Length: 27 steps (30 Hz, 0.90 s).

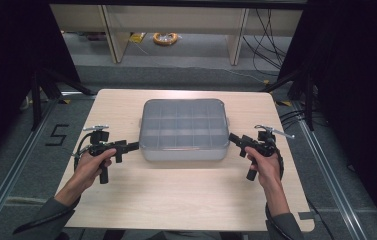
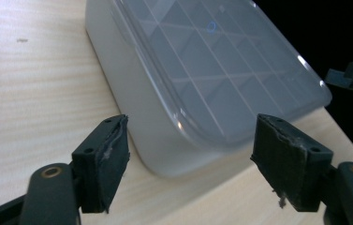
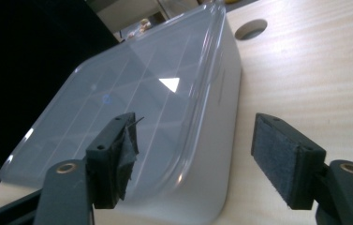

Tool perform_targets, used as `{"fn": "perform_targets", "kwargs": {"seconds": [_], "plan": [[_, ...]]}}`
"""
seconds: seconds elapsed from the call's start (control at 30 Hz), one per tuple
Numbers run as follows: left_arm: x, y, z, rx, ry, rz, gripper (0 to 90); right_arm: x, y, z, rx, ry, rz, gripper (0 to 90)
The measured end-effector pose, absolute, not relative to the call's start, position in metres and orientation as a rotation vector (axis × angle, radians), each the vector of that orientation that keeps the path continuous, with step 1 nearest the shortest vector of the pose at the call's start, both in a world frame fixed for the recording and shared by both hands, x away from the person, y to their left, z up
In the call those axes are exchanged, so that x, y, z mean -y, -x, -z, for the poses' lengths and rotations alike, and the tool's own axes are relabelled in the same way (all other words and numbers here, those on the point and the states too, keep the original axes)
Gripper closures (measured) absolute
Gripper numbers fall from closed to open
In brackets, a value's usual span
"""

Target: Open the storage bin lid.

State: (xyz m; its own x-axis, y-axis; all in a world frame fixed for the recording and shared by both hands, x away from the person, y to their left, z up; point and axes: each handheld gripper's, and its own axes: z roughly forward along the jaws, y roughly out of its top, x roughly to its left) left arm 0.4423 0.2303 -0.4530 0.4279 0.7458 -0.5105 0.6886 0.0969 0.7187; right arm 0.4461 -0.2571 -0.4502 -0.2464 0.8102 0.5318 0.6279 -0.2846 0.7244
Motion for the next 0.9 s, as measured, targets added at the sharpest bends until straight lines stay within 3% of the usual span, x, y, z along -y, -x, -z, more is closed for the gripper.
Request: {"fn": "perform_targets", "kwargs": {"seconds": [0.37,0.9], "plan": [[-0.226,-0.485,0.45,-1.331,-1.604,-0.058,30.0,0.251,-0.491,0.451,-1.796,-1.782,-1.522,39.7],[-0.219,-0.52,0.456,-1.392,-1.593,-0.04,33.0,0.246,-0.507,0.451,-1.767,-1.925,-1.525,44.8]]}}
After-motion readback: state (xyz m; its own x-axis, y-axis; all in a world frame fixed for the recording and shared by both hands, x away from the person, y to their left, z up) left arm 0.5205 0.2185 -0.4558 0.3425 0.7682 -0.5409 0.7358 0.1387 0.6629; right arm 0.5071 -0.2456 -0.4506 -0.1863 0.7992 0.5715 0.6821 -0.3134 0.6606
